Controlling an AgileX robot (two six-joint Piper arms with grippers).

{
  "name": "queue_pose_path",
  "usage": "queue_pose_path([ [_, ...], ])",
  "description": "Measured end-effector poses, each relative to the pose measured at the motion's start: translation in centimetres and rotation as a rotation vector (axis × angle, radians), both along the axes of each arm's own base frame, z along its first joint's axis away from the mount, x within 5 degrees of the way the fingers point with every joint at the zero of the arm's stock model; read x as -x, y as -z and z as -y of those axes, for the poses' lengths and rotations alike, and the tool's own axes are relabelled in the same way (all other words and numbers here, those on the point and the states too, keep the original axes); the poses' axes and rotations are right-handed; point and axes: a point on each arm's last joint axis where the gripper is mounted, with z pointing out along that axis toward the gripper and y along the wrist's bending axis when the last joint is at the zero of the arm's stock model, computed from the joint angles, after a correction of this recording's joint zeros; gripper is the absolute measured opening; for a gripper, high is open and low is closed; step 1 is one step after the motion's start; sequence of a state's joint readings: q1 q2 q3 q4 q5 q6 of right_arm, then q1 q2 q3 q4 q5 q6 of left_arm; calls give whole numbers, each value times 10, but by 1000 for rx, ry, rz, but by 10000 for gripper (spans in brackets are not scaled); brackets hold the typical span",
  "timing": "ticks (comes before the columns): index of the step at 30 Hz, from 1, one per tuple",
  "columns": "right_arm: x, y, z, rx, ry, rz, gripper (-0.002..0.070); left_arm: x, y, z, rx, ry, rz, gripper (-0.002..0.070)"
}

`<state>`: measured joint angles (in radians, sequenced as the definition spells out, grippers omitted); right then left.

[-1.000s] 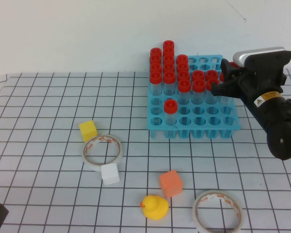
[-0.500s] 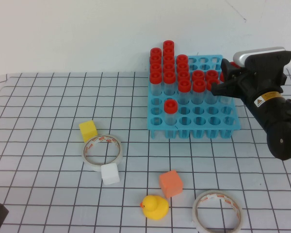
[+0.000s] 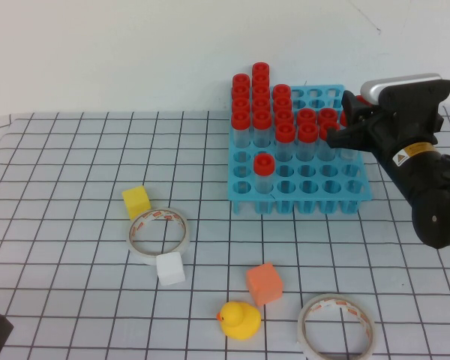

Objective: Place the test tubes

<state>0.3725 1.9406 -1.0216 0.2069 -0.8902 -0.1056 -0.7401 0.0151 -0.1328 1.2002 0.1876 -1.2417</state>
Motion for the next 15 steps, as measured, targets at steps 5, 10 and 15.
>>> queue_pose_path([
  [5, 0, 1, 0, 2, -1, -8, 283, 0, 0, 0, 0, 0, 0, -1],
  [10, 0, 3, 0, 7, -5, -34, 283, 0, 0, 0, 0, 0, 0, -1],
  [15, 0, 5, -1, 13, -8, -52, 283, 0, 0, 0, 0, 0, 0, -1],
])
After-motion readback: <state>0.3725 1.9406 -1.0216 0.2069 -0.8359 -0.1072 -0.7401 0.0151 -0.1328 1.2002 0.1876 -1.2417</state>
